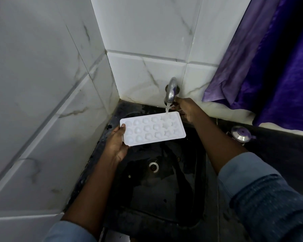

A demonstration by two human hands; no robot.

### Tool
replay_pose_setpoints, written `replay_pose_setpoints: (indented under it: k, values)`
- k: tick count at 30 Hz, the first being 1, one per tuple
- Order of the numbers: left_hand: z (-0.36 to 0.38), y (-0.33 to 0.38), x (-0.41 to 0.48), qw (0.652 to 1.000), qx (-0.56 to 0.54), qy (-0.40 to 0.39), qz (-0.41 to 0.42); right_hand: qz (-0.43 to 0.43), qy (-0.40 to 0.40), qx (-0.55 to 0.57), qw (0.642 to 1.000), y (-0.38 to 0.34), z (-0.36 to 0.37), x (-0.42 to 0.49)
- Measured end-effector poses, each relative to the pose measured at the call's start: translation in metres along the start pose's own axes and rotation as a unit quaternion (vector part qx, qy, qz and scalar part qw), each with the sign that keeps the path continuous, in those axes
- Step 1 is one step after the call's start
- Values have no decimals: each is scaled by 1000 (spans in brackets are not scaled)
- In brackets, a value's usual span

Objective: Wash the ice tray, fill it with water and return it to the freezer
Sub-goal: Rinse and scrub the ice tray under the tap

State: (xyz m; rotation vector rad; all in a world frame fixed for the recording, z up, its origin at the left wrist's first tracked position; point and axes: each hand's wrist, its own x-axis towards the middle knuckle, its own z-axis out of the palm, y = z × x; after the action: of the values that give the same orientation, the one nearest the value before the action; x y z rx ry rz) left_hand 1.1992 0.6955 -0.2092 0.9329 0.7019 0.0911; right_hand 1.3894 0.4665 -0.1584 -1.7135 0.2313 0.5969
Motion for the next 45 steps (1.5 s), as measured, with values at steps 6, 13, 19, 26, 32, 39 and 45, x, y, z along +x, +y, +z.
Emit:
replay_pose_setpoints:
  k: [6, 13, 19, 26, 32, 39, 45]
  values:
    - [-2, 1, -4, 1000, 6, 0, 4, -10, 35, -51, 998, 30, -3, -24]
    - [1, 1, -6, 1000, 9, 1, -2, -43, 77, 20, 996, 78, -2, -68]
    - [12, -1, -8, 1000, 24, -17, -7, -37, 116, 44, 992, 89, -3, -76]
    - [5, -3, -6, 1000, 12, -10, -14, -38, 94, 50, 994, 84, 0, -78]
    - [-4, -2, -1, 999, 5, 20, -29, -40, 65, 45, 996, 82, 8, -76]
    - [8, 4, 0, 999, -14, 7, -49, -29, 101, 43, 994, 81, -1, -73]
    - [44, -3, -2, 997, 35, -3, -70, -33, 157, 64, 985, 83, -34, -75]
